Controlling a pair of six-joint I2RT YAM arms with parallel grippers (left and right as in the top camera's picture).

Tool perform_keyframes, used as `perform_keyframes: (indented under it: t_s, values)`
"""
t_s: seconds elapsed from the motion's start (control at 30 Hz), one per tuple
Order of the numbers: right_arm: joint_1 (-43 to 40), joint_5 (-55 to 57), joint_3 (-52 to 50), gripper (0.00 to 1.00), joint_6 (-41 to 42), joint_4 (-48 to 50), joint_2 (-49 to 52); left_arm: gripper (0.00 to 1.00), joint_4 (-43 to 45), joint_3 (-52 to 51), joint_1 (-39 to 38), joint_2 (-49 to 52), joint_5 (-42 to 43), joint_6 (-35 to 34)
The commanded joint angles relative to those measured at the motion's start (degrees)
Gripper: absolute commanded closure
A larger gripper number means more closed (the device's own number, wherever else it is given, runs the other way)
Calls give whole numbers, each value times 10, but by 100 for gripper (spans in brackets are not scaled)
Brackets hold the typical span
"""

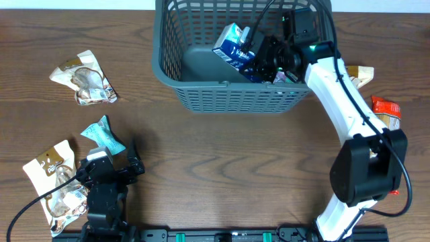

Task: Pack container
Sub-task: 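Lift the tissue box with the right gripper and drop it into the basket, then reach the right gripper to the crumpled snack pouch and grasp it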

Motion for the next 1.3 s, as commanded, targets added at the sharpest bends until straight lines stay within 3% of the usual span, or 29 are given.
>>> perform_keyframes:
  t_s: [0.0, 0.17, 0.27, 0.37, 0.6, 0.83, 0.9, 1.1, 1.27]
  values:
    - [3, 6, 7, 54, 6, -2, 11, 1, -12, 0, 2, -3, -6, -1]
    - [3, 3, 25, 29, 43, 22, 4, 1, -12, 0, 2, -3, -6, -1]
    - [2, -10, 77, 11, 70, 10, -4, 2, -12, 0, 2, -3, -6, -1]
    - [1, -28, 164, 1, 75, -35, -14, 1, -12, 0, 2, -3, -6, -1]
    - [-28, 54, 353, 1, 104, -152, -51, 1, -17, 0, 2, -3, -6, -1]
    - [-138, 345, 384, 1, 409, -200, -94, 1, -17, 0, 2, -3, -6, -1]
    - [-183, 360, 384, 1, 461, -248, -94, 1, -17, 0, 2, -3, -6, -1]
    - [-280, 333, 384, 1, 477, -350, -55, 1, -17, 0, 2, -3, -6, -1]
    - [-302, 303, 382, 1, 435, -383, 15, 1, -17, 0, 2, -3, -6, -1]
